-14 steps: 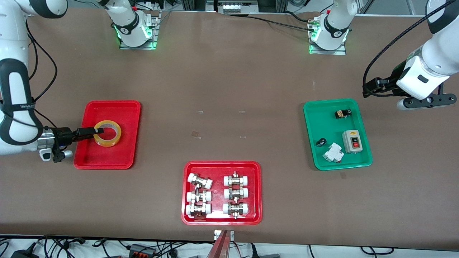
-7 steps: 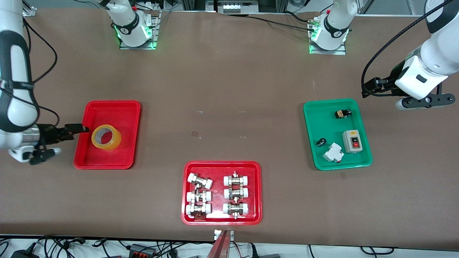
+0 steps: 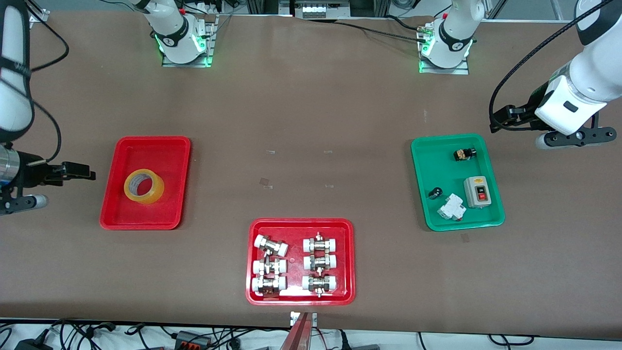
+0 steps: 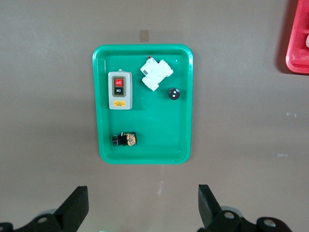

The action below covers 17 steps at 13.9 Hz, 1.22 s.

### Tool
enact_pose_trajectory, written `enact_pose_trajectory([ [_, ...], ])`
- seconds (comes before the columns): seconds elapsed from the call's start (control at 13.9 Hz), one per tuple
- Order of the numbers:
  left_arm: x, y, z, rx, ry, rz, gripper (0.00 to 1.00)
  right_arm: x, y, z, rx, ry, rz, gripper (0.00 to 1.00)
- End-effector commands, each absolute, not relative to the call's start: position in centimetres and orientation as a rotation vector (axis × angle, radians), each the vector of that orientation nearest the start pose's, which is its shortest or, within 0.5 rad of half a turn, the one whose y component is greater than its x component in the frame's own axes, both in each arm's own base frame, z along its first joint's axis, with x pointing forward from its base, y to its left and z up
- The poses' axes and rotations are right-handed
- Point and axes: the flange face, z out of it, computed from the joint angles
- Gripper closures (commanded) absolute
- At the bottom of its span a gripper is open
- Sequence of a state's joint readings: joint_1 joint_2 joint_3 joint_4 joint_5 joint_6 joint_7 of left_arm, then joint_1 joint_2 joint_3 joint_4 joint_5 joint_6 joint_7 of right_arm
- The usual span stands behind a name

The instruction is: Left arm passes tape to right arm into tray

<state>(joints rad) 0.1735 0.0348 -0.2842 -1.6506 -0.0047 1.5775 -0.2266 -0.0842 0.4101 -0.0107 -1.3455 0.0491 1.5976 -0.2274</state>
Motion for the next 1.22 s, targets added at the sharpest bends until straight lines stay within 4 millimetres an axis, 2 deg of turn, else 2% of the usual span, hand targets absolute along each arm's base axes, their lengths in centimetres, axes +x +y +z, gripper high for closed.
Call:
enact_pose_trajectory([
  [0.0, 55.2, -5.8, 57.2, -3.139, -0.168, 0.152, 0.00, 65.8, -2.7, 52.9, -3.115, -0.081, 0.277, 0.00],
  [0.07, 55.2, -5.8, 57.2, -3.139, -0.168, 0.152, 0.00, 65.9, -2.3, 54.4, -3.120, -0.090, 0.247, 0.00],
  [0.14, 55.2, -5.9, 57.2, -3.139, -0.165, 0.152, 0.00, 66.0, -2.3, 55.1, -3.123, -0.095, 0.223, 0.00],
  [0.43, 55.2, -5.9, 57.2, -3.139, -0.165, 0.152, 0.00, 66.3, -2.8, 55.5, -3.137, -0.021, 0.174, 0.00],
  [0.65, 55.2, -5.9, 57.2, -3.139, -0.165, 0.152, 0.00, 66.8, -2.5, 57.4, -3.145, -0.024, 0.001, 0.00],
  [0.86, 55.2, -5.8, 57.2, -3.139, -0.168, 0.152, 0.00, 65.6, -2.7, 58.8, -3.150, -0.003, -0.077, 0.00],
  [1.15, 55.2, -5.8, 57.2, -3.140, -0.168, 0.150, 0.00, 63.8, -3.0, 59.4, -3.160, 0.022, -0.060, 0.00],
])
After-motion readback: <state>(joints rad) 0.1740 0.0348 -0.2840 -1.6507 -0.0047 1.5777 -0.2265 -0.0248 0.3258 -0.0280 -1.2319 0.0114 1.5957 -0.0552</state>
